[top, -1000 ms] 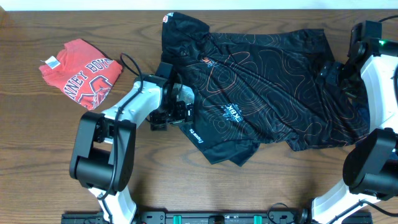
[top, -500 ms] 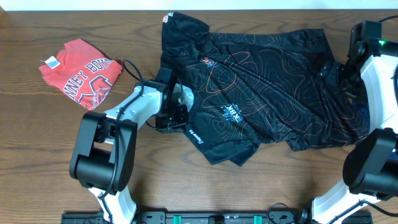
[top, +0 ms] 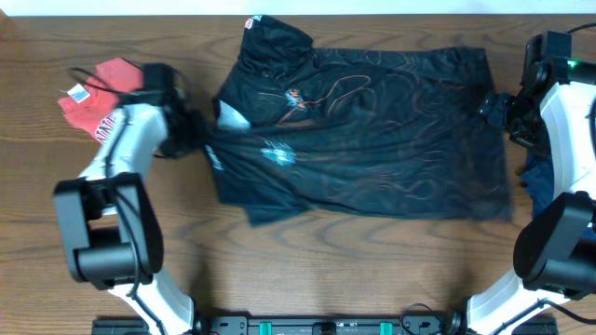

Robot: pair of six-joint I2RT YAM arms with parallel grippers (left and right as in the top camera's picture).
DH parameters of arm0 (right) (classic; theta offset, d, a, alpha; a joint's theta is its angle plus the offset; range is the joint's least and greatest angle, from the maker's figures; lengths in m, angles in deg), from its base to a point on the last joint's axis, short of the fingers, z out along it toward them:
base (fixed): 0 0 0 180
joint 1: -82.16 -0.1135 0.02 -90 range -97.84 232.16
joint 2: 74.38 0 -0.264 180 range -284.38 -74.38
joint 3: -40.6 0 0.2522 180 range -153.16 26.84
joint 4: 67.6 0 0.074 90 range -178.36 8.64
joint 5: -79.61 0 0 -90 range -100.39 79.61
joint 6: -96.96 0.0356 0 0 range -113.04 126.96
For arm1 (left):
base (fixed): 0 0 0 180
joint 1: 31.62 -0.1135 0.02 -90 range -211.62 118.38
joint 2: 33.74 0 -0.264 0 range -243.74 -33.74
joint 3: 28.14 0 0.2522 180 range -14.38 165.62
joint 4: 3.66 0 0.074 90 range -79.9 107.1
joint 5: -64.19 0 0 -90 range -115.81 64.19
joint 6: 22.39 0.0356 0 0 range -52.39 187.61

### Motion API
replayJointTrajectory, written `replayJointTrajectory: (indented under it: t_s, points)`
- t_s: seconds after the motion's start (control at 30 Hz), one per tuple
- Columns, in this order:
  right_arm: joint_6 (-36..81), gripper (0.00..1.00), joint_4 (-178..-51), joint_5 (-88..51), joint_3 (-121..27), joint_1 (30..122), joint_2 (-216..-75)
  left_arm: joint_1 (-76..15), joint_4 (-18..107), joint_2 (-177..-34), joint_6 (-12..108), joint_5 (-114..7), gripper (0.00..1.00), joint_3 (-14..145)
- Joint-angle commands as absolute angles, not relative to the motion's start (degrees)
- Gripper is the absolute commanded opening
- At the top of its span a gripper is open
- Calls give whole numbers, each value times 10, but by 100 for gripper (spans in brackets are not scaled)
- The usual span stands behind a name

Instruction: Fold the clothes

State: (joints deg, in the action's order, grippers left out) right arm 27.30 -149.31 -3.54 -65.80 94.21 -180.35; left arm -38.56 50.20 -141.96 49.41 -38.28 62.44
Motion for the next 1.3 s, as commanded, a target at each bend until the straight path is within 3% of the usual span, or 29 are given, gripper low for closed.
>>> replayJointTrajectory:
  t_s: [0.0,0.03,0.23,0.33,0.43,0.67,1.27]
  points:
    - [266,99,-1494,-38,-662,945,-1800,-410,530,-1407,493,-403,91,638]
    - [266,99,-1496,-38,-662,945,-1800,-413,550,-1407,494,-421,98,638]
    - [266,99,-1542,-38,-662,945,-1800,-405,768,-1407,544,-476,98,637]
    - [266,99,-1566,-47,-662,945,-1800,-397,806,-1406,568,-476,98,631]
    - [260,99,-1582,-68,-655,941,-1800,-383,807,-1406,574,-470,99,615]
    - [249,99,-1580,-82,-582,908,-1800,-332,769,-1406,575,-470,73,558]
    - [297,99,-1475,-91,-386,882,-1770,-309,605,-1406,574,-479,64,434]
